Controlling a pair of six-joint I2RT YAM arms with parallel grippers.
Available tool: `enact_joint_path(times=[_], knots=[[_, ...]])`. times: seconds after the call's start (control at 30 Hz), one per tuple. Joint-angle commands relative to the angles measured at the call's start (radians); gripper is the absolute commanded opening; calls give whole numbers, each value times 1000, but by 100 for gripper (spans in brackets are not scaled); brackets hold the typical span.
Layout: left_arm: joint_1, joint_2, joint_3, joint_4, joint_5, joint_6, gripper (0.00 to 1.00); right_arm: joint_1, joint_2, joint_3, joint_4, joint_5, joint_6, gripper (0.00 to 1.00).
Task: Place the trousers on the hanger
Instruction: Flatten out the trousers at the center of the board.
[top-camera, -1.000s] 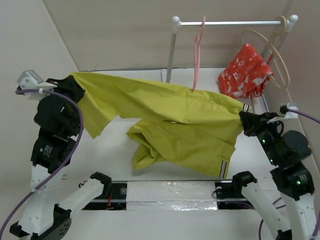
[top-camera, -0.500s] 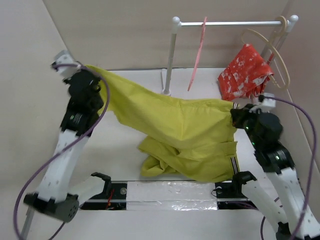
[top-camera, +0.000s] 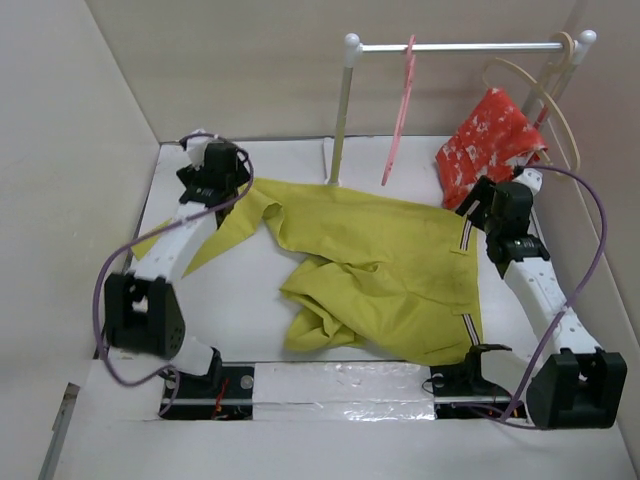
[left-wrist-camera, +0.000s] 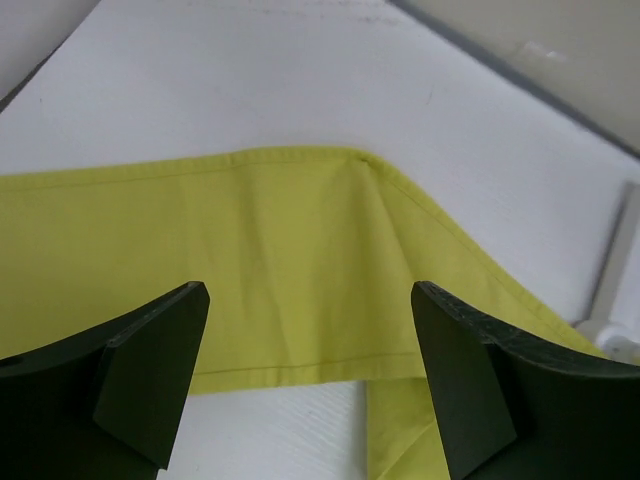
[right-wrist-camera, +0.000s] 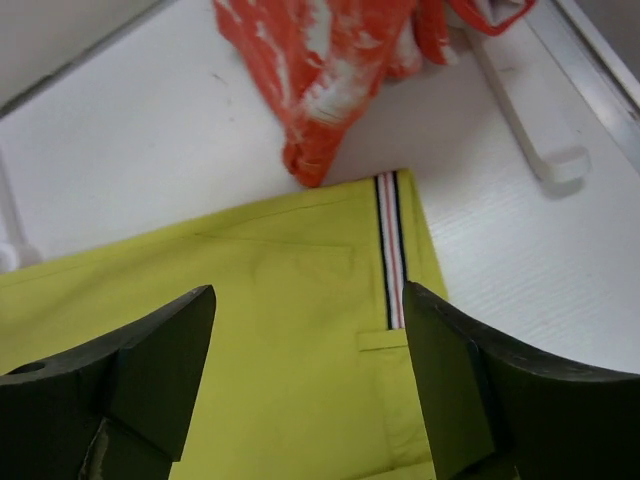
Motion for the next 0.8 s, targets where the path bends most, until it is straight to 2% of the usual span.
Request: enact_joint_path(times=[0.0, 0.03, 0.07, 0.1, 0.13, 0.17, 0.23, 0.3, 0.33, 0.43, 0.47, 0.53, 0.57, 0.6, 0.63, 0.67, 0.7, 0.73, 0.77], knots=[[5, -262, -257, 108, 7, -91, 81, 36, -94, 27, 121, -100, 6, 82], [5, -291, -302, 122, -2, -111, 81, 47, -114, 7, 132, -113, 6, 82], [5, -316, -340, 119, -7, -182, 80, 61, -136, -27, 138, -131, 4, 73], [5, -365, -374, 130, 8, -200, 80, 76, -157, -48, 146, -157, 1, 59], [17, -386, -437, 130, 18, -230, 79, 121, -198, -70, 159, -215, -12, 39], [37, -405, -471, 125, 22, -299, 78, 147, -217, -94, 167, -237, -19, 14], [118, -445, -569, 157, 93, -336, 77, 231, -249, -145, 158, -261, -40, 2], [171, -431, -606, 171, 117, -350, 77, 280, -286, -188, 155, -293, -54, 1], [191, -413, -609, 173, 139, -349, 77, 302, -292, -199, 152, -297, -56, 2], [212, -293, -553, 139, 159, -358, 77, 346, -291, -240, 110, -291, -33, 16], [212, -260, -534, 129, 162, -362, 77, 357, -292, -257, 103, -283, -17, 27], [212, -164, -504, 127, 179, -366, 77, 348, -311, -318, 104, -231, 15, 41], [212, -140, -493, 125, 185, -364, 76, 339, -321, -338, 104, -213, 18, 52], [212, -103, -482, 118, 188, -367, 73, 310, -349, -352, 98, -190, 23, 57], [193, -100, -462, 110, 194, -359, 67, 288, -361, -366, 95, -145, 38, 63], [162, -107, -459, 115, 184, -347, 65, 261, -372, -389, 101, -134, 43, 75], [119, -139, -456, 121, 158, -337, 63, 230, -377, -395, 106, -136, 47, 77], [15, -159, -451, 127, 103, -327, 61, 159, -366, -400, 119, -168, 53, 80], [-43, -178, -447, 127, 84, -307, 59, 121, -351, -405, 148, -192, 56, 83]])
